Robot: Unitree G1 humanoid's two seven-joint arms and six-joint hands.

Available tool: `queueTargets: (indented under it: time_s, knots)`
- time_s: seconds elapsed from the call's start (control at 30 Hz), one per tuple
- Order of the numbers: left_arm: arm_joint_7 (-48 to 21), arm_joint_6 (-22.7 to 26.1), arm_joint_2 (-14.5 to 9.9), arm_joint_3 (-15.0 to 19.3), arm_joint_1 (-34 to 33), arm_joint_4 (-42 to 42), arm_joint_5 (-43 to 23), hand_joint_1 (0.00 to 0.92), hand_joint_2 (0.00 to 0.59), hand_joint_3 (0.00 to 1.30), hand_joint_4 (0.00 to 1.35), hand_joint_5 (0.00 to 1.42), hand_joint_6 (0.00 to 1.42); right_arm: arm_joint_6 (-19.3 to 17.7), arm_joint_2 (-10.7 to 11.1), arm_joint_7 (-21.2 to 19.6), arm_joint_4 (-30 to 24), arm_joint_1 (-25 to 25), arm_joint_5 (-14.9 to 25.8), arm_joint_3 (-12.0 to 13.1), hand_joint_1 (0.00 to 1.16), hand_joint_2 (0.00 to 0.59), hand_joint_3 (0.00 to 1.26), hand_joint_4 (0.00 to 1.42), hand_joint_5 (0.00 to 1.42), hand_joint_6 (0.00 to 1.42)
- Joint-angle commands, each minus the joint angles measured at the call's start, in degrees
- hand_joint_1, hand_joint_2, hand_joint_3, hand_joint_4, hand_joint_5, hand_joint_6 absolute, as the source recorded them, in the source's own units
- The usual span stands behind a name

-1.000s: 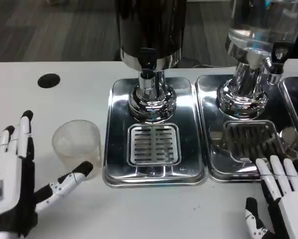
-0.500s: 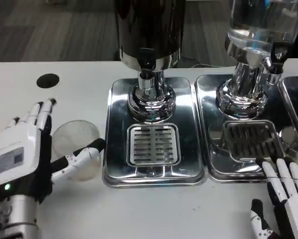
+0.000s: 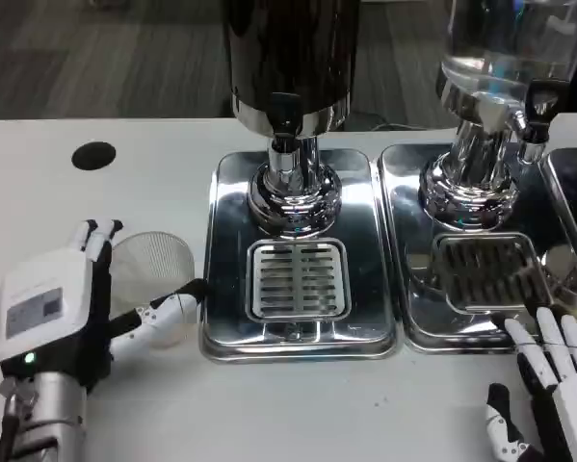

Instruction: Grasp the cup under the faucet to collect the drink, then remove the cup.

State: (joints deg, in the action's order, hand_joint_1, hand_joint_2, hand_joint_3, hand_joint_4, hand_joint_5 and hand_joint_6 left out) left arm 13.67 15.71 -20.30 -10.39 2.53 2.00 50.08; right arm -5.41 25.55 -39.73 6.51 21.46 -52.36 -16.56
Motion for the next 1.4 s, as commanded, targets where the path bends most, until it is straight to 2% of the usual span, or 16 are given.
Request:
queueTargets:
  time_s: [0.03, 0.27, 0.37, 0.47, 0.53, 0.63, 0.67, 0.73, 0.83, 1.2, 1.4]
  knots:
    - [-1.0, 0.4, -0.2, -0.8, -1.6, 1.5, -0.2, 0.000, 0.030, 0.16, 0.04, 0.26, 0.30, -0.6, -0.1, -0.5, 0.4, -0.1, -0.1, 0.0, 0.29, 0.537, 0.17, 0.00, 0.00, 0.00]
    - [-0.9, 0.4, 0.4, -1.8, -2.7, 3.6, -0.9, 0.035, 0.040, 0.17, 0.12, 0.38, 0.47, -1.0, 0.0, -0.8, 0.5, 0.2, 0.4, 0.4, 0.29, 0.537, 0.21, 0.00, 0.00, 0.00]
    - [-0.9, 0.6, 0.5, -2.3, -2.9, 4.2, -1.1, 0.082, 0.052, 0.19, 0.16, 0.45, 0.54, -1.3, 0.0, -0.8, 0.6, 0.4, 0.6, 0.7, 0.29, 0.537, 0.21, 0.00, 0.00, 0.00]
    - [-0.4, 0.8, 0.7, -2.4, -2.7, 4.3, -1.3, 0.157, 0.078, 0.23, 0.27, 0.59, 0.76, -1.6, 0.0, -0.8, 0.8, 0.4, 0.6, 0.6, 0.29, 0.537, 0.23, 0.00, 0.00, 0.00]
    - [-0.2, 0.9, 0.7, -2.3, -2.6, 4.3, -1.4, 0.243, 0.096, 0.29, 0.36, 0.71, 0.94, -1.7, 0.0, -0.9, 0.9, 0.4, 0.6, 0.6, 0.29, 0.537, 0.24, 0.00, 0.00, 0.00]
    - [0.2, 0.9, 0.7, -2.3, -2.5, 4.2, -1.4, 0.343, 0.104, 0.43, 0.51, 0.88, 1.16, -2.0, 0.0, -0.9, 1.0, 0.2, 0.7, 0.7, 0.29, 0.537, 0.25, 0.00, 0.00, 0.01]
    - [0.3, 0.9, 0.6, -2.3, -2.5, 4.2, -1.4, 0.394, 0.089, 0.49, 0.56, 0.92, 1.21, -2.0, -0.1, -0.9, 1.0, 0.2, 0.7, 0.7, 0.29, 0.537, 0.26, 0.00, 0.00, 0.01]
    - [0.8, 0.9, 0.7, -2.2, -2.3, 3.9, -1.4, 0.458, 0.066, 0.57, 0.62, 0.95, 1.26, -2.1, -0.1, -0.8, 1.1, 0.1, 0.7, 0.7, 0.29, 0.537, 0.26, 0.00, 0.00, 0.01]
    - [1.8, 0.9, 1.0, -1.9, -1.8, 3.3, -1.6, 0.505, 0.045, 0.63, 0.67, 0.97, 1.29, -2.2, -0.2, -0.7, 1.2, 0.0, 0.8, 0.8, 0.29, 0.537, 0.26, 0.00, 0.00, 0.02]
    - [4.8, 0.6, 1.6, -1.9, -1.1, 2.4, -2.2, 0.519, 0.031, 0.68, 0.73, 0.97, 1.31, -2.6, -0.1, -0.7, 1.6, 0.1, 1.1, 1.1, 0.29, 0.537, 0.28, 0.00, 0.00, 0.02]
    - [6.3, 0.3, 1.8, -1.3, -0.1, -1.2, -2.1, 0.507, 0.038, 0.70, 0.74, 0.97, 1.30, -2.6, -0.1, -0.7, 1.6, 0.2, 1.1, 1.0, 0.29, 0.537, 0.28, 0.00, 0.00, 0.02]
